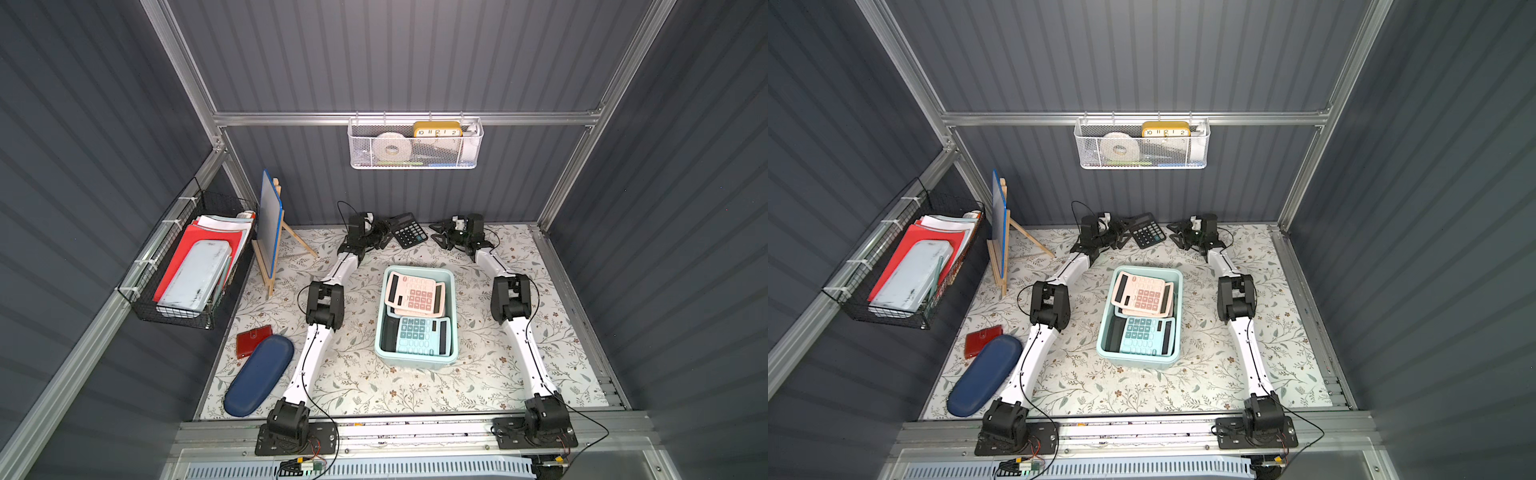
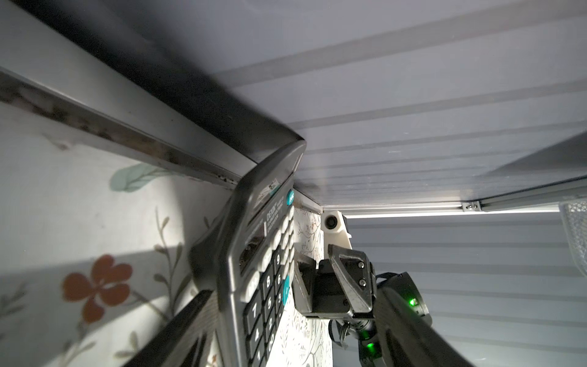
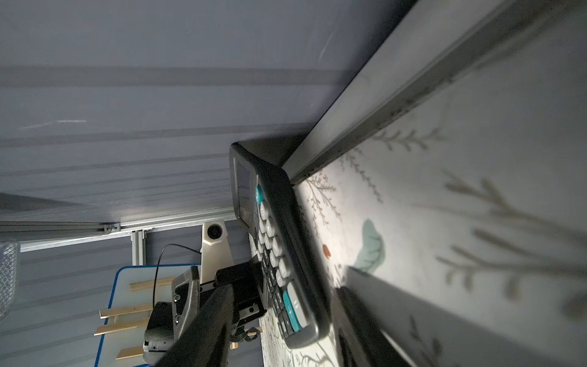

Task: Put the calculator in the storage box
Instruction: Pick up the calculator at the center of the board.

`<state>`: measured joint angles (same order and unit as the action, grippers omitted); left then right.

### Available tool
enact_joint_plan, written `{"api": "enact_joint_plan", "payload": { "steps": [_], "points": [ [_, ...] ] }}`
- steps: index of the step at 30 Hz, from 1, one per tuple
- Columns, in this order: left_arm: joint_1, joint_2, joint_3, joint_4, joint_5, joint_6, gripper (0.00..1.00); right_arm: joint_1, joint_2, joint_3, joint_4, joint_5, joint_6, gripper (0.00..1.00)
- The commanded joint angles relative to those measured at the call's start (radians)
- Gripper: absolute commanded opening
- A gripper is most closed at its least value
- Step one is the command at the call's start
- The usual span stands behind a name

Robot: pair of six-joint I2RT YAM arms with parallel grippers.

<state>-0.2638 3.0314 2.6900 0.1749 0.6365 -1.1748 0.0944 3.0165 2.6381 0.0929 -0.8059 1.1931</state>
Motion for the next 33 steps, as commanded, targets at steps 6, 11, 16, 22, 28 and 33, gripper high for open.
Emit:
{"api": "enact_joint_plan", "payload": {
  "steps": [6, 11, 16, 22, 28, 33],
  "points": [
    [-0.022, 0.075, -0.036, -0.184, 0.05, 0.062, 0.79, 0.025, 0.091, -0.038, -0.095, 0.013, 0.024, 0.5],
    [-0.047, 0.048, -0.073, -0.205, 0.089, 0.096, 0.78, 0.024, 0.085, -0.042, -0.095, 0.007, 0.028, 0.51],
    [-0.058, 0.034, -0.085, -0.233, 0.133, 0.121, 0.77, 0.023, 0.049, -0.082, -0.137, -0.001, -0.025, 0.53],
    [-0.071, 0.006, -0.103, -0.252, 0.177, 0.141, 0.75, 0.014, -0.056, -0.217, -0.213, 0.03, -0.123, 0.54],
    [-0.004, -0.2, -0.316, -0.324, 0.045, 0.29, 0.88, 0.002, -0.122, -0.292, -0.232, 0.038, -0.16, 0.54],
    [0.057, -0.191, -0.242, -0.36, -0.051, 0.345, 0.96, 0.005, -0.122, -0.291, -0.237, 0.029, -0.153, 0.54]
  ]
}}
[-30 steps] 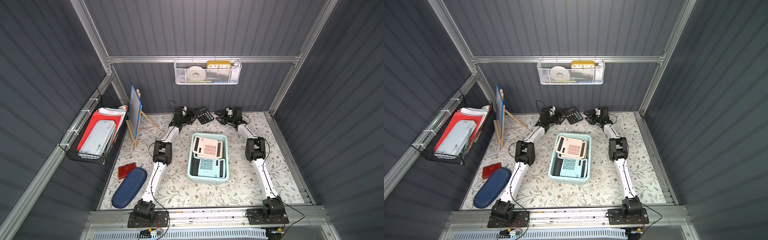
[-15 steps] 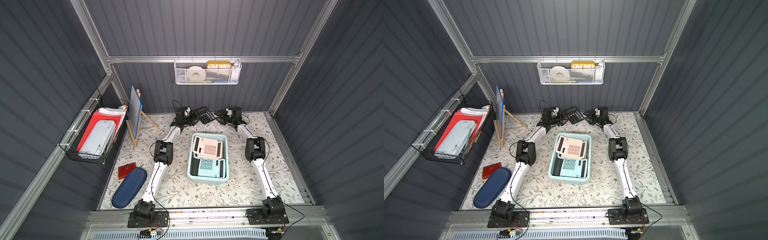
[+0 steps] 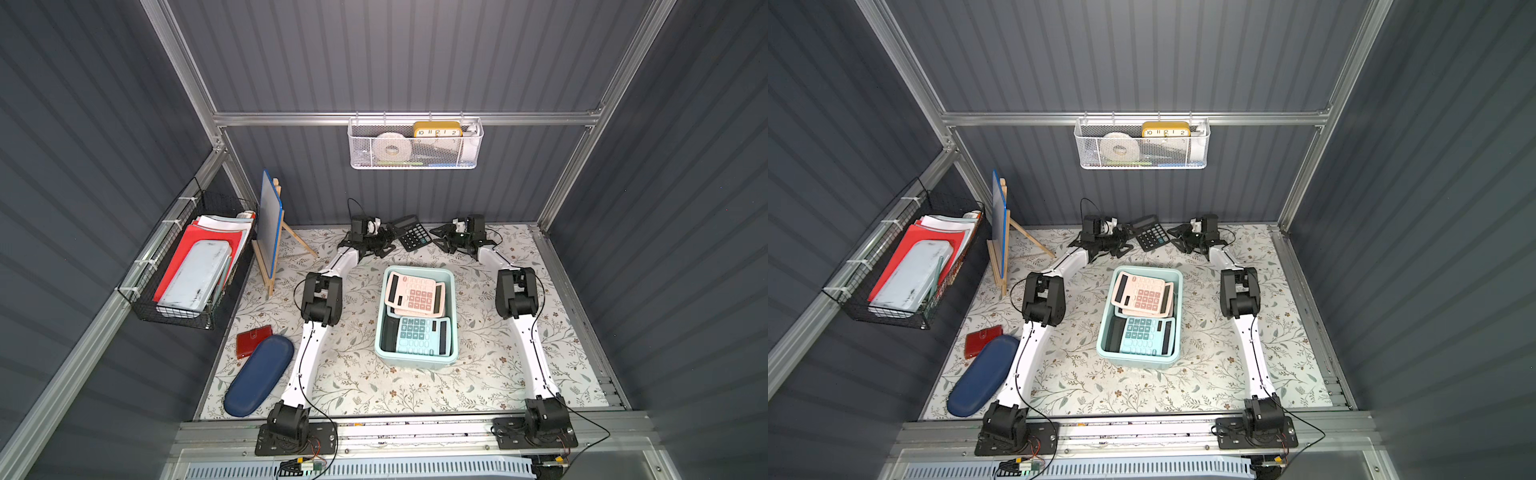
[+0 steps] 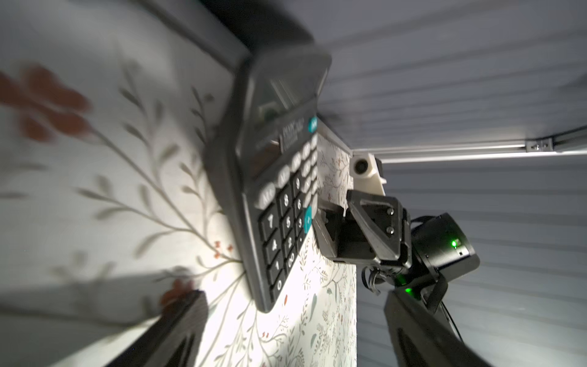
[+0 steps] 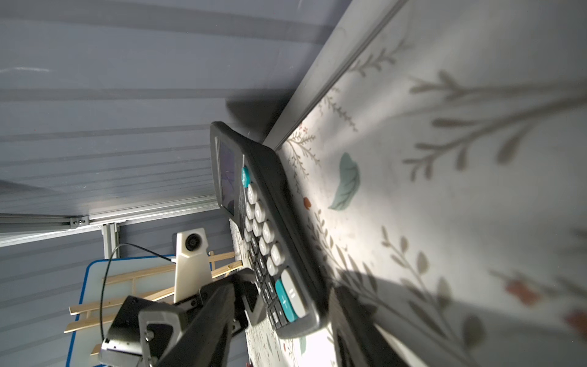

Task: Put the calculator in the storage box
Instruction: Pick up the calculator at the center of the board.

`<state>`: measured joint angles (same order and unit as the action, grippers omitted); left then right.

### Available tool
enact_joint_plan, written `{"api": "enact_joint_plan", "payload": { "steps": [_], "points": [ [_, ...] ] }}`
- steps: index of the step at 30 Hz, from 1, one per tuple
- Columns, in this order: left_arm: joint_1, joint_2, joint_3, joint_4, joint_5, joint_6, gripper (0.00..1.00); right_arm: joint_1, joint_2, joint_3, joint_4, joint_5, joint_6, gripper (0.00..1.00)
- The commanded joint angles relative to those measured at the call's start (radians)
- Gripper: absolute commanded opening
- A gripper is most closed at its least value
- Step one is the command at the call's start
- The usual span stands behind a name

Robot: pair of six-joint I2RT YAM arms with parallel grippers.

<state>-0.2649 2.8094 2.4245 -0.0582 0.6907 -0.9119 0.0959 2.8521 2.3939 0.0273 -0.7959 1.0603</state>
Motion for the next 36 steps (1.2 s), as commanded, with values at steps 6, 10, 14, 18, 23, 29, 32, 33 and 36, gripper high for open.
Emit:
{"api": "enact_joint_plan", "payload": {
  "steps": [6, 10, 14, 18, 23, 29, 32, 33, 36],
  "points": [
    [0.087, 0.196, 0.207, 0.027, -0.105, -0.027, 0.99, 0.003, 0.031, -0.05, -0.196, 0.009, -0.029, 0.54],
    [0.078, 0.249, 0.221, 0.164, -0.112, -0.126, 0.99, 0.0, 0.018, -0.054, -0.221, 0.001, -0.037, 0.54],
    [0.046, 0.308, 0.278, 0.211, -0.123, -0.174, 0.99, -0.002, 0.011, -0.053, -0.242, -0.009, -0.045, 0.54],
    [0.013, 0.329, 0.282, 0.259, -0.141, -0.206, 0.99, -0.004, 0.002, -0.052, -0.269, -0.014, -0.063, 0.54],
    [-0.019, 0.342, 0.283, 0.286, -0.129, -0.222, 0.99, -0.007, -0.004, -0.053, -0.277, -0.016, -0.072, 0.54],
    [-0.047, 0.34, 0.284, 0.281, -0.073, -0.216, 0.96, -0.007, -0.007, -0.053, -0.278, 0.0, -0.081, 0.54],
    [-0.064, 0.319, 0.258, 0.266, -0.031, -0.197, 0.94, -0.006, -0.007, -0.053, -0.271, 0.013, -0.079, 0.54],
    [-0.07, 0.314, 0.258, 0.258, -0.009, -0.193, 0.93, -0.007, -0.008, -0.054, -0.27, 0.019, -0.08, 0.54],
    [-0.088, 0.294, 0.239, 0.227, 0.043, -0.171, 0.91, -0.007, -0.01, -0.06, -0.258, 0.038, -0.072, 0.54]
  ]
}}
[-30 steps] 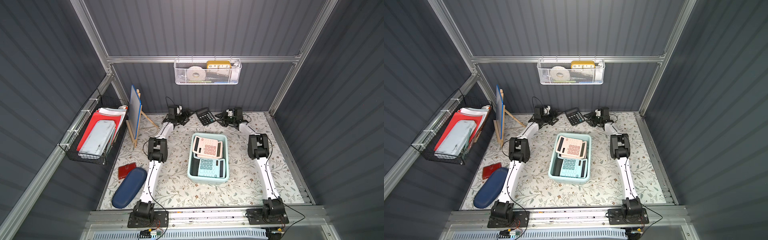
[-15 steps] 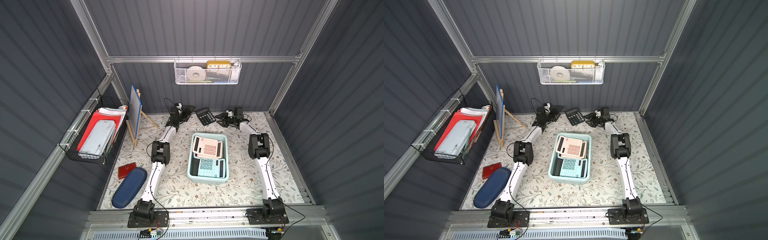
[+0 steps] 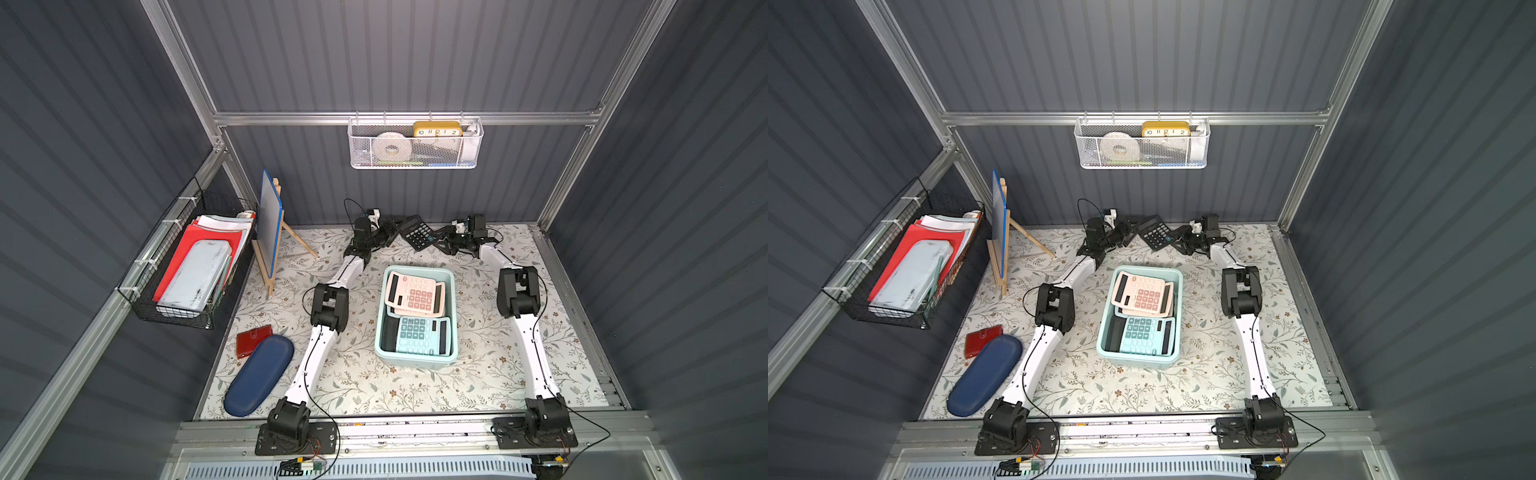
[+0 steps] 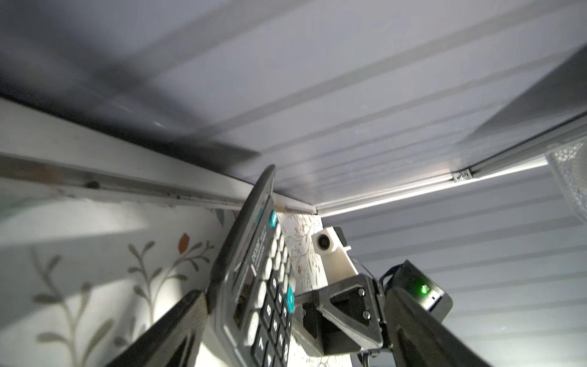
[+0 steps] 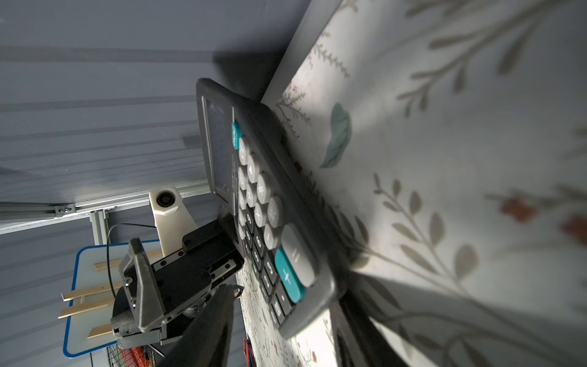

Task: Put the calculator in the storage box
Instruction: Pick up the calculator at the center of the board.

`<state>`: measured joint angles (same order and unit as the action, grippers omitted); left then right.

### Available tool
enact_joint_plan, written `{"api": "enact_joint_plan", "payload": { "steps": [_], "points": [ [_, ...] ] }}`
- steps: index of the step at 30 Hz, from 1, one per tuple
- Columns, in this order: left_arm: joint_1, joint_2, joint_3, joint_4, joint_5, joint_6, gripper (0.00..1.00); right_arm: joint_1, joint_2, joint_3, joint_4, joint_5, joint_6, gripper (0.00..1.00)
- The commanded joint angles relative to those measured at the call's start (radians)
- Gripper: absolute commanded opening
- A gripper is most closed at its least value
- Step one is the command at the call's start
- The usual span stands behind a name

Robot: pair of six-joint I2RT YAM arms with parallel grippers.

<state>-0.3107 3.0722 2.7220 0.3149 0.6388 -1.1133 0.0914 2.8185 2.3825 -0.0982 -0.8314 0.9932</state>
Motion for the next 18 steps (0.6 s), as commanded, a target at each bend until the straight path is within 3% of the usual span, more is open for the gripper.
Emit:
{"api": "enact_joint_plan", "payload": {
  "steps": [1, 9, 13, 18],
  "points": [
    [-0.047, 0.021, -0.075, -0.154, 0.11, 0.041, 0.9, -0.001, 0.021, -0.057, -0.11, 0.078, 0.007, 0.54],
    [-0.051, -0.016, -0.117, -0.183, 0.167, 0.057, 0.87, 0.001, 0.065, -0.074, 0.106, 0.089, 0.173, 0.51],
    [-0.046, -0.061, -0.159, -0.209, 0.172, 0.086, 0.87, -0.001, 0.062, -0.077, 0.158, 0.095, 0.209, 0.33],
    [-0.02, -0.182, -0.247, -0.27, 0.136, 0.139, 0.92, -0.005, -0.016, -0.161, 0.198, 0.104, 0.208, 0.19]
  ]
}}
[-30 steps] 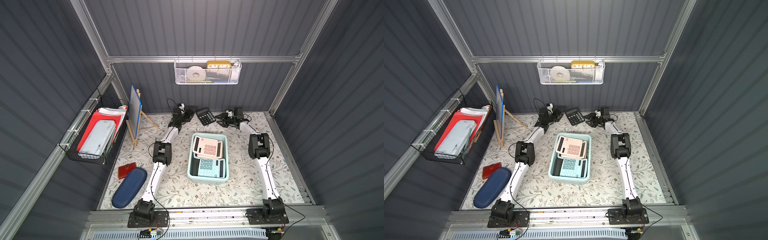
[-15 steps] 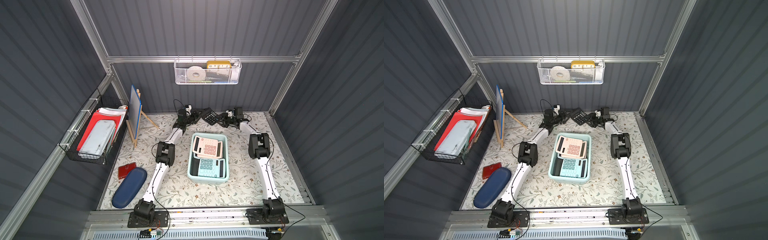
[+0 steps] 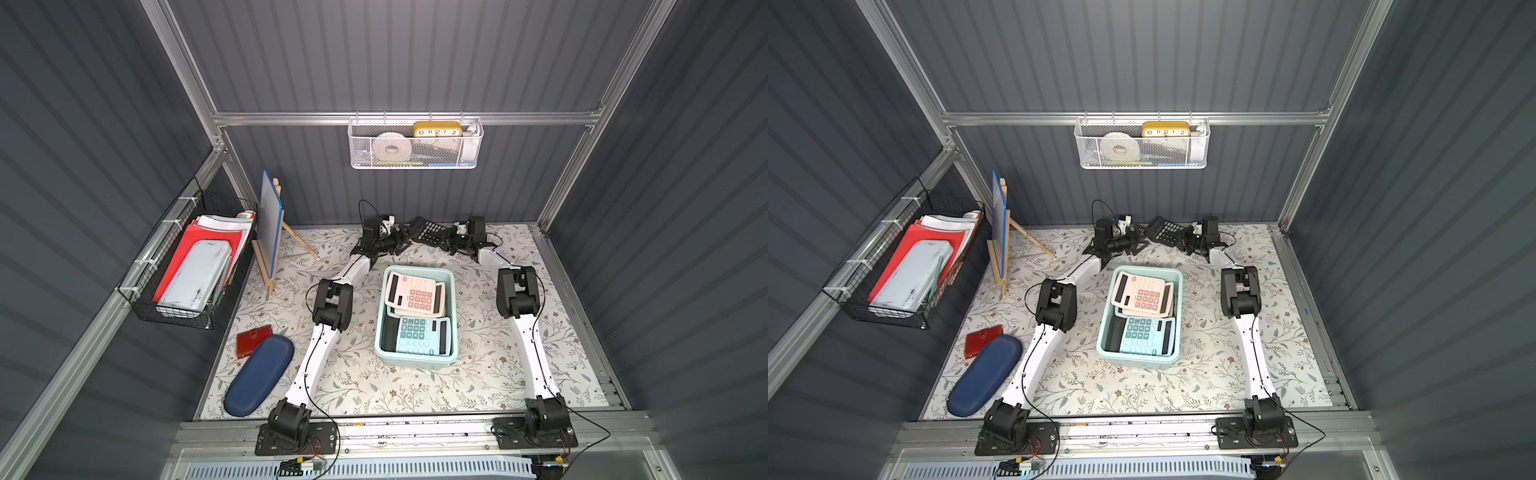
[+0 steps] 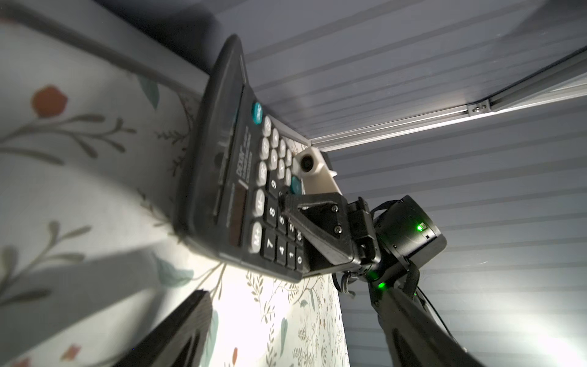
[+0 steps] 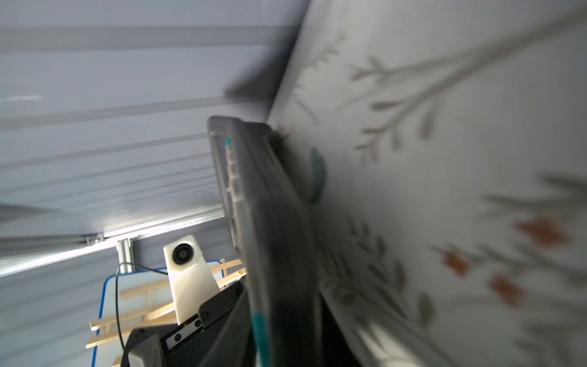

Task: Put the calculator in the storage box
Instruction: Pick up the calculator at the center of the board.

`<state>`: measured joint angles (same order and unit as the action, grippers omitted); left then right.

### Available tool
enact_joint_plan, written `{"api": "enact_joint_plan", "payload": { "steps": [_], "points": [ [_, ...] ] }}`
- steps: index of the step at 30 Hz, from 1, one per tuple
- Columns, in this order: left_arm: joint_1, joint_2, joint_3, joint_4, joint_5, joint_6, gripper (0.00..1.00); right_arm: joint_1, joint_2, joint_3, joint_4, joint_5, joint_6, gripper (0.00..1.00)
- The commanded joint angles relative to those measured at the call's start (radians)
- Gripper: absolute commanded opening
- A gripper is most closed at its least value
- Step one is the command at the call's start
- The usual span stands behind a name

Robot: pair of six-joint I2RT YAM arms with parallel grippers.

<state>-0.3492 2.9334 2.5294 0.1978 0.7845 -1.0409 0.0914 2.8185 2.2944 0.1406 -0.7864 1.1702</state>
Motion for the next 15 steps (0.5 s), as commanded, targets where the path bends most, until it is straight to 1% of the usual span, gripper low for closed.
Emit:
{"api": "enact_joint_plan", "payload": {
  "steps": [1, 4, 6, 9, 11, 13, 15],
  "points": [
    [0.025, -0.067, -0.059, -0.188, -0.023, 0.092, 0.94, -0.007, -0.045, -0.112, -0.021, 0.065, 0.034, 0.16],
    [0.043, -0.136, -0.093, -0.265, -0.057, 0.148, 0.99, -0.012, -0.127, -0.235, 0.044, 0.081, 0.046, 0.11],
    [0.054, -0.183, -0.13, -0.311, -0.078, 0.176, 0.99, -0.016, -0.183, -0.307, 0.072, 0.088, 0.049, 0.1],
    [0.069, -0.258, -0.178, -0.386, -0.116, 0.228, 0.99, -0.019, -0.279, -0.403, 0.067, 0.093, 0.022, 0.09],
    [0.076, -0.307, -0.202, -0.433, -0.139, 0.258, 0.99, -0.022, -0.34, -0.456, 0.049, 0.096, 0.002, 0.06],
    [0.087, -0.349, -0.208, -0.471, -0.153, 0.253, 0.99, -0.025, -0.408, -0.503, -0.012, 0.096, -0.029, 0.03],
    [0.098, -0.389, -0.199, -0.485, -0.169, 0.222, 0.99, -0.025, -0.477, -0.559, -0.029, 0.1, -0.043, 0.03]
  ]
}}
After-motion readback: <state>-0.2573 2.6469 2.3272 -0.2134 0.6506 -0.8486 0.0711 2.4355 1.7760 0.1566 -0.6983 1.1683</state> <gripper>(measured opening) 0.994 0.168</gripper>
